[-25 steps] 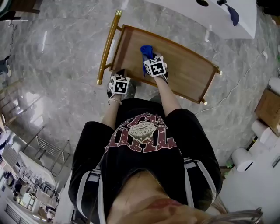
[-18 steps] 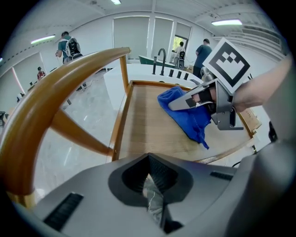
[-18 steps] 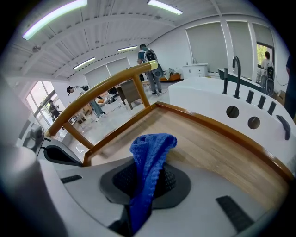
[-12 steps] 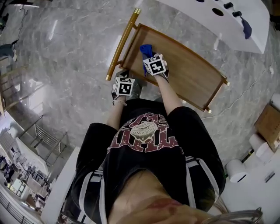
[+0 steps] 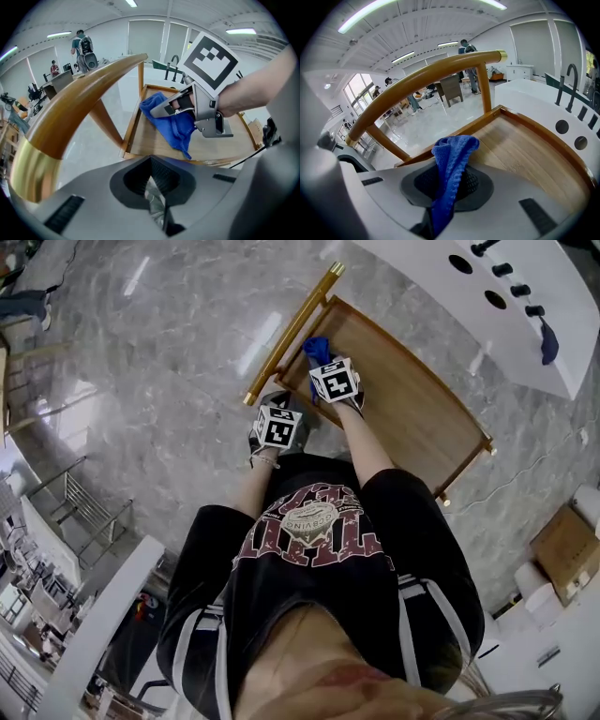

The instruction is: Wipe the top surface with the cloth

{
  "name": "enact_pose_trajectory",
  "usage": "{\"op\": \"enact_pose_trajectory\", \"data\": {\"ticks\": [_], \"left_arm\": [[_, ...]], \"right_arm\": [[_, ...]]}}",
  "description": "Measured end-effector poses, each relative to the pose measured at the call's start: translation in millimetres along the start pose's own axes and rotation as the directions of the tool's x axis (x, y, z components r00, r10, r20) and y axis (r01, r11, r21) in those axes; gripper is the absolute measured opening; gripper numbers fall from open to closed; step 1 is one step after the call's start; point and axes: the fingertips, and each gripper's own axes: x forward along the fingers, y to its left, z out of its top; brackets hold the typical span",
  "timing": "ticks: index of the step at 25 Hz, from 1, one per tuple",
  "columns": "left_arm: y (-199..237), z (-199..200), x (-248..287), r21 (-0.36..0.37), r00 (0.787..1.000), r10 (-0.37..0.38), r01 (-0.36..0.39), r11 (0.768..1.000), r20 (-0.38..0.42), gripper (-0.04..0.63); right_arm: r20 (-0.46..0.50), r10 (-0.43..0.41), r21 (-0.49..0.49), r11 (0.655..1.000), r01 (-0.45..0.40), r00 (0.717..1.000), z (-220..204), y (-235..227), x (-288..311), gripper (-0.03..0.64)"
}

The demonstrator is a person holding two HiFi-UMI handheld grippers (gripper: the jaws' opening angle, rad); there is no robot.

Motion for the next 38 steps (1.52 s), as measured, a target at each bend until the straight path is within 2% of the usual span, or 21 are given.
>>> {"op": "enact_pose_trajectory", "data": {"ticks": [4, 11, 17, 30, 38], "left_arm": [[4.1, 3.9, 0.2, -0.042, 1.000, 0.007, -0.006, 0.999, 0.016, 0.048], [8.9, 4.1, -1.4, -0.058, 1.000, 0.018, -0.017, 0.998, 0.019, 0.048], [14.2, -2.8, -4.9, -0.073, 0.999, 0.031, -0.029, 0.997, 0.022, 0.048], [16.5, -9.2, -13.7, -0.093, 0.998, 0.049, -0.045, 0.995, 0.037, 0.048], [18.9, -7.2, -13.6, -0.098, 0.998, 0.055, -0.051, 0.994, 0.037, 0.048]], "right_arm": [[0.002, 0.010, 0.022, 1.000, -0.010, 1.000, 5.1, 3.5, 7.3, 0.055], [-0.009, 0.007, 0.039, 0.999, -0.007, 1.000, 6.6, 5.7, 10.6, 0.055], [-0.028, 0.045, 0.047, 0.998, -0.043, 0.999, 1.0, 21.7, 13.4, 0.055], [-0.102, 0.144, -0.053, 0.987, -0.150, 0.984, -21.2, 70.7, 16.1, 0.055], [-0.095, 0.134, -0.073, 0.987, -0.141, 0.986, -23.3, 69.8, 17.1, 0.055]]}}
